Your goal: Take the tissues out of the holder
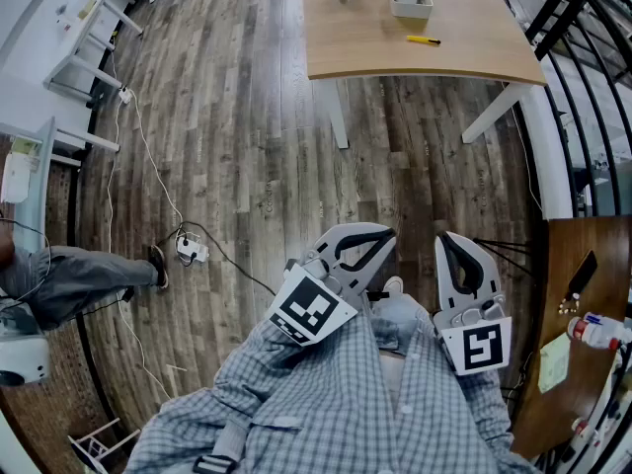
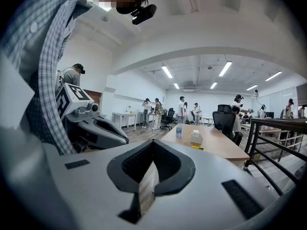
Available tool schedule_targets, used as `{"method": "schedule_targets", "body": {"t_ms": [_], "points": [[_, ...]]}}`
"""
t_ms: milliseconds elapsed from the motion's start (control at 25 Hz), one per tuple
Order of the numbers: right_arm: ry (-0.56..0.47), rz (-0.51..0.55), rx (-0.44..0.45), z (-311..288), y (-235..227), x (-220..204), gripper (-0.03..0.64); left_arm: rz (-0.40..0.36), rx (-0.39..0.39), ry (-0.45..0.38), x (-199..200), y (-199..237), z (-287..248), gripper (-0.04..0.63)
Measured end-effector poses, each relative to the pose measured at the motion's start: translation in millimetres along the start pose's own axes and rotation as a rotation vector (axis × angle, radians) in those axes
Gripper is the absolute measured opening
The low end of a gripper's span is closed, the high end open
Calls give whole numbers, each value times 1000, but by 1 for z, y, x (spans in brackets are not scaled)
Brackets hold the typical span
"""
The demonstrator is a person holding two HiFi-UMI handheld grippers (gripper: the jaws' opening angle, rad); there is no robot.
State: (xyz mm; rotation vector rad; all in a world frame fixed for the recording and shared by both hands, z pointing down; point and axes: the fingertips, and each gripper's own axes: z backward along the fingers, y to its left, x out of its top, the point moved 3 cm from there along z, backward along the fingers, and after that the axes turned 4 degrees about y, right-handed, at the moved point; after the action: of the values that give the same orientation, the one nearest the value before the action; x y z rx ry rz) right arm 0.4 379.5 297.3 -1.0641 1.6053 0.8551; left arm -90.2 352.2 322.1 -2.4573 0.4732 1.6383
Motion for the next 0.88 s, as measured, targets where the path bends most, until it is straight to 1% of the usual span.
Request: {"method": "schedule_targets", "body": {"t_ms": [360,600,880], "points": [[2,9,-11,0,0,-1,11,4,14,-5,-3,6,5,8],[-7,-7,-19,-2,2,2,11,3,25,-12,-2,11,9,8],[2,-3,-48,-7,7,4,11,31,3,-24,-7,16,20,8]]}}
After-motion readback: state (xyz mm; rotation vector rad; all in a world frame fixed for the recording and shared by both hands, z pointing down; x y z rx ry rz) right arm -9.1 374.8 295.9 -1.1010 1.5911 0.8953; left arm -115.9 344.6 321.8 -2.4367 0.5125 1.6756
